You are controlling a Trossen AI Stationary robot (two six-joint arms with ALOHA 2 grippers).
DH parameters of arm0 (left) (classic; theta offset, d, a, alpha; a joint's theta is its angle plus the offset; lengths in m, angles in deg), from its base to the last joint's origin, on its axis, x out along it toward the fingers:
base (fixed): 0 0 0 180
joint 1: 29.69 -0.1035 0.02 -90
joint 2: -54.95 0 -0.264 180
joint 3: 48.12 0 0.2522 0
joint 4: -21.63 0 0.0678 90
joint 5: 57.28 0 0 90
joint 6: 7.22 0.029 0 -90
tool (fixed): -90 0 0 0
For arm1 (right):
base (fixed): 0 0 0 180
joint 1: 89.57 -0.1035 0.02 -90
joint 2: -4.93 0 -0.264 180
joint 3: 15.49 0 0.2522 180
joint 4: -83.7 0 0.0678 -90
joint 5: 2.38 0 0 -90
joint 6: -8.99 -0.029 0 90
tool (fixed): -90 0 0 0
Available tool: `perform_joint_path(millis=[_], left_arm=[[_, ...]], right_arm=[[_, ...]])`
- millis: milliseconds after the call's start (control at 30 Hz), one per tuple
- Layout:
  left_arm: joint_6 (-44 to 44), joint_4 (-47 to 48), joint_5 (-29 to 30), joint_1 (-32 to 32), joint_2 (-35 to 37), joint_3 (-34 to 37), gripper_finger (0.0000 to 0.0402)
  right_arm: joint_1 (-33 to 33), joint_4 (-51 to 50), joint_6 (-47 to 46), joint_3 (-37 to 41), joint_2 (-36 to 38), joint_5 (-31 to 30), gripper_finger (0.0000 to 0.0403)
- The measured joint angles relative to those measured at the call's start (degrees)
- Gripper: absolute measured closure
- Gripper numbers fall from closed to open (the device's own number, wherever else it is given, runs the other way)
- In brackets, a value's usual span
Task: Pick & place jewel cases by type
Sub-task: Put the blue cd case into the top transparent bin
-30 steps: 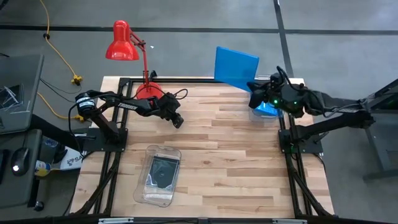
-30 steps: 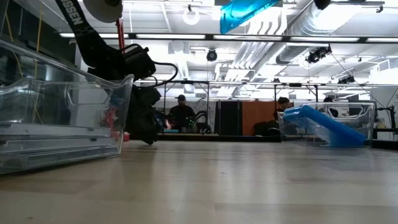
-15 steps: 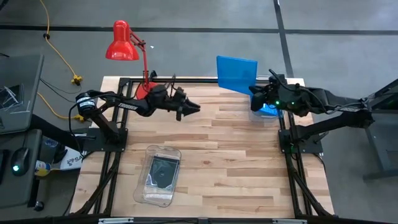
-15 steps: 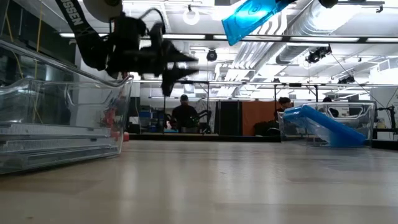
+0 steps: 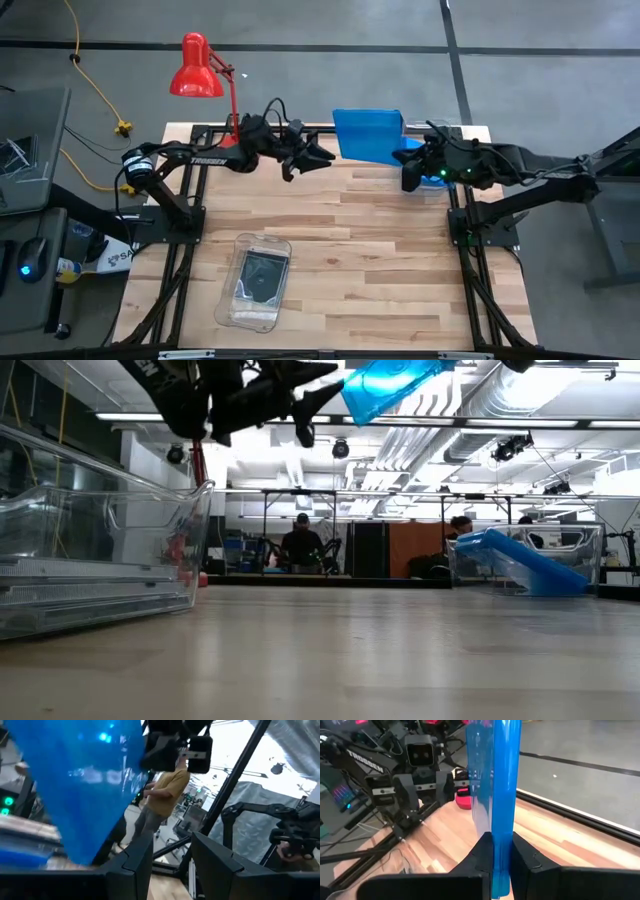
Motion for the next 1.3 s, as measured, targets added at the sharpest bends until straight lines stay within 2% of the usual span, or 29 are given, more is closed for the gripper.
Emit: perform_joint_path(millis=[167,433,867,1167,1300], left_arm=[[2.83,4.78,0.00,0.00,0.02,-2.57,0.0269],[10.06,14.59,1.66,0.02,0.07,-2.88,0.0269],[17.12,15.63,2.66,-0.04,0.07,-2.88,0.0269],[24.73,22.84,5.68,-0.09,0.07,-2.88,0.0269],[23.71,23.57,7.40,-0.09,0.07,-2.88,0.0269]], right_arm=[[-1.14,3.14,1.63,0.00,-0.02,1.26,0.0387],[-2.15,4.28,3.02,0.02,-0.02,2.34,0.0387],[-2.15,4.49,2.82,0.02,0.17,5.40,0.0387],[-2.24,2.83,2.95,0.02,2.15,6.39,0.0387],[-2.19,0.72,2.97,0.02,3.11,5.91,0.0387]])
